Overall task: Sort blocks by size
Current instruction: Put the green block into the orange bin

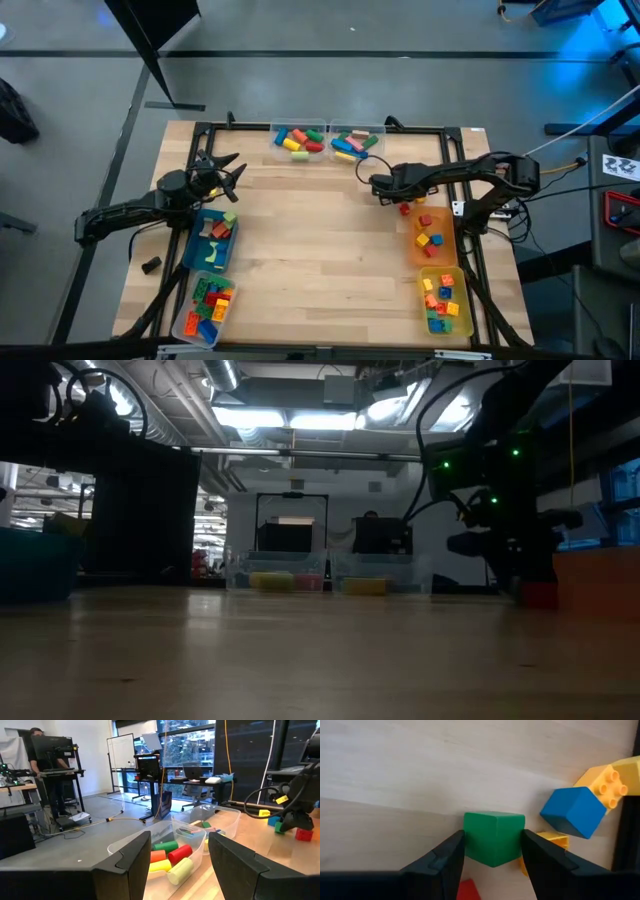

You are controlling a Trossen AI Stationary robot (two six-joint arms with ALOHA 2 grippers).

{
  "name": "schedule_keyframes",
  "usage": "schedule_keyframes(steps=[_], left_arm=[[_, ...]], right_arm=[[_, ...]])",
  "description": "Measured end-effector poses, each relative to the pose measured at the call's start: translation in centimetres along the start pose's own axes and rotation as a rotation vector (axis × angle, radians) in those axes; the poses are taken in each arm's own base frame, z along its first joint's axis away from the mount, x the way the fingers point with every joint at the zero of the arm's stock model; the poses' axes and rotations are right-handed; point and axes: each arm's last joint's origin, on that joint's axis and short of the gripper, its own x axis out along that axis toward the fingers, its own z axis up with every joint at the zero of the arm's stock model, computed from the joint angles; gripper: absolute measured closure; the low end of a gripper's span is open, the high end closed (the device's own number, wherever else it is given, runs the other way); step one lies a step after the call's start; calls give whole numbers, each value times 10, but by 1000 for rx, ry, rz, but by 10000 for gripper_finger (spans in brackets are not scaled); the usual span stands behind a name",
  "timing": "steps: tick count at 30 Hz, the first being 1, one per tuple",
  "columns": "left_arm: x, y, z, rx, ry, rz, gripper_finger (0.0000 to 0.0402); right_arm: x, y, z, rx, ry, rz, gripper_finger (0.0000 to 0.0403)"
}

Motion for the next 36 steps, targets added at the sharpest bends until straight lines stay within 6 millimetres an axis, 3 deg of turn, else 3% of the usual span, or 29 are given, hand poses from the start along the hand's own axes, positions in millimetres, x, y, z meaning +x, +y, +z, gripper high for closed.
schedule_keyframes(steps=[8,25,29,36], left_arm=[[0,0,0,0,0,0,217],[0,0,0,0,0,0,217],[0,0,0,0,0,0,217],[0,0,0,0,0,0,217]], right_arm=[[-2,6,2,28,-2,65,234],[-13,16,8,34,37,147,398],[-15,13,7,30,47,139,386],[-32,-2,6,38,52,180,330]])
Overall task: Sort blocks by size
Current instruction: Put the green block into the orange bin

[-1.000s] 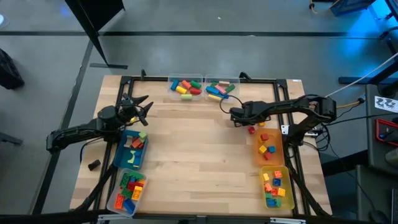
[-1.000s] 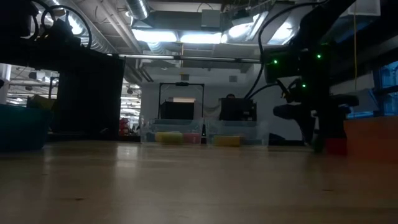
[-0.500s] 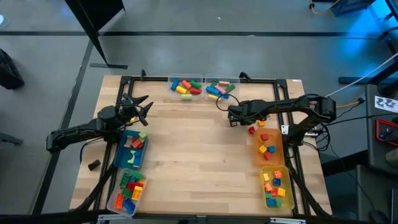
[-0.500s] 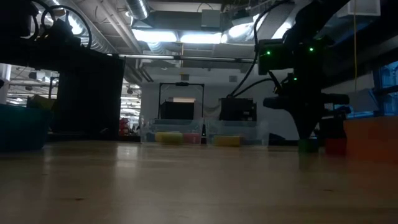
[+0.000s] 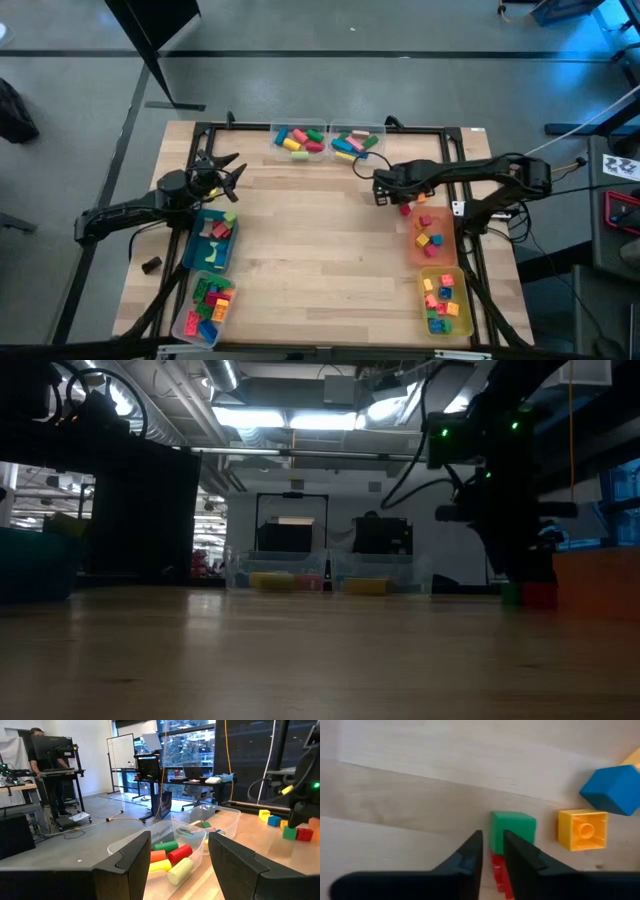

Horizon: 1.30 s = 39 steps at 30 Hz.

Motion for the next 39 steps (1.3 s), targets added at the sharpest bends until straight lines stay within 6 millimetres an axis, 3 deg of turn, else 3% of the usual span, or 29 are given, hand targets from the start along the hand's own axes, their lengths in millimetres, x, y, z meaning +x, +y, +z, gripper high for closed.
schedule_keyframes(steps=[7,14,29,39], left_arm=[[0,0,0,0,0,0,217],[0,0,0,0,0,0,217],[0,0,0,0,0,0,217],[0,0,0,0,0,0,217]], right_arm=[[-6,-7,-1,2,-20,-25,238],[9,-11,-6,9,-16,-11,176],[20,-14,-9,62,-19,7,180],[19,-14,-10,63,5,27,270]])
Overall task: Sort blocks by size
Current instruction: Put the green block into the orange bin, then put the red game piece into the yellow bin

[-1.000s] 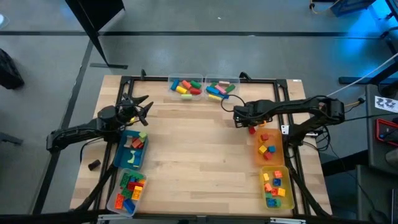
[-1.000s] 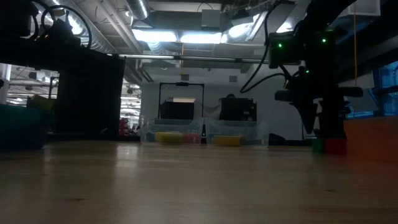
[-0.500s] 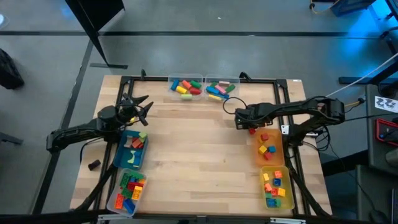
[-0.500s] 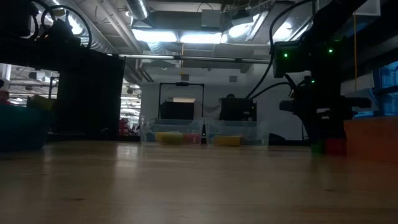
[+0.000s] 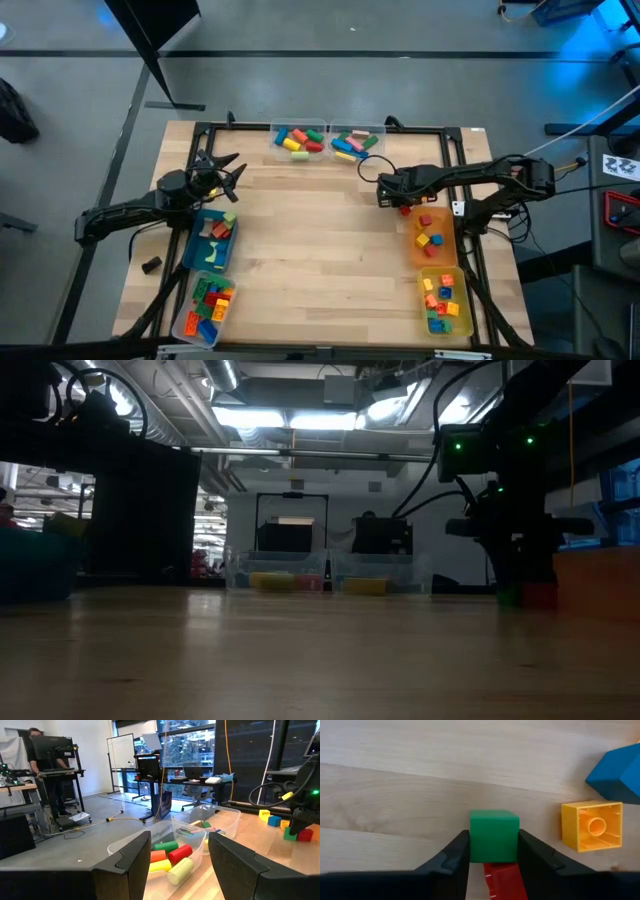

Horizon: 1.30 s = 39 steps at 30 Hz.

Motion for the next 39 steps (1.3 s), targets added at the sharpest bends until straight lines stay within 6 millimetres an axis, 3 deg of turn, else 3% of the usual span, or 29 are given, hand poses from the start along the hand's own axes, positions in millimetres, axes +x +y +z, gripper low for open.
schedule_keyframes(steps=[6,12,17,24,30,39], left_arm=[[0,0,0,0,0,0,217],[0,0,0,0,0,0,217],[0,0,0,0,0,0,217],[0,0,0,0,0,0,217],[0,0,0,0,0,0,217],[0,0,0,0,0,0,217]], right_arm=[[-6,2,1,-2,36,-5,269],[-32,9,9,-8,33,-45,243],[-57,14,14,-12,56,-60,270],[-89,9,14,52,214,-133,270],[-106,5,-1,102,296,-225,229],[-114,9,-37,-25,262,-260,226]])
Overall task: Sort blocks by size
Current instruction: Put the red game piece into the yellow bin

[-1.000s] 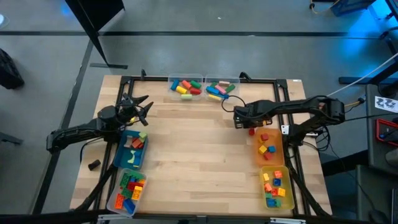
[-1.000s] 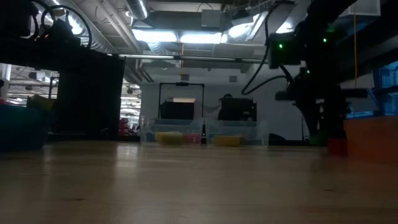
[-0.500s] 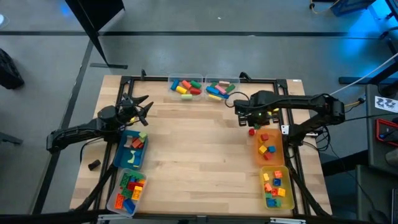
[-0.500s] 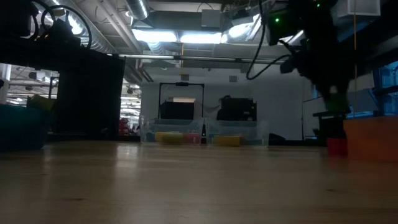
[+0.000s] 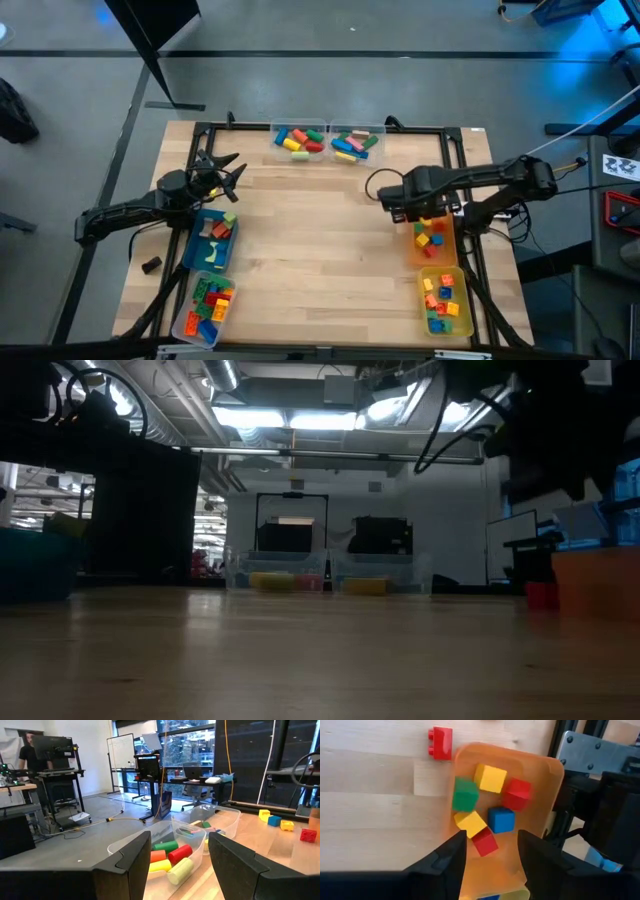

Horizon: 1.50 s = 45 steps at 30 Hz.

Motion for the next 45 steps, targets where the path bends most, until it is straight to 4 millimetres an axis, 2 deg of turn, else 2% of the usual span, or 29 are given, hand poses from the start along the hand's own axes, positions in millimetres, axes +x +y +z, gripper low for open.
schedule_keyframes(steps=[4,8,14,19,23,28,37,45], left_arm=[[0,0,0,0,0,0,217],[0,0,0,0,0,0,217],[0,0,0,0,0,0,217],[0,0,0,0,0,0,217],[0,0,0,1,2,0,217],[0,0,0,1,2,-1,217],[0,0,0,1,3,-1,217],[0,0,0,1,3,-1,217]], right_arm=[[0,4,-7,35,-90,32,225],[-1,17,-4,41,-227,157,225],[-2,26,1,-33,-372,199,224],[5,30,2,-66,-380,169,224],[22,33,5,-117,-379,150,223],[41,35,15,-140,-294,151,223],[50,33,32,-198,-268,142,221],[50,29,45,-220,-229,139,146]])
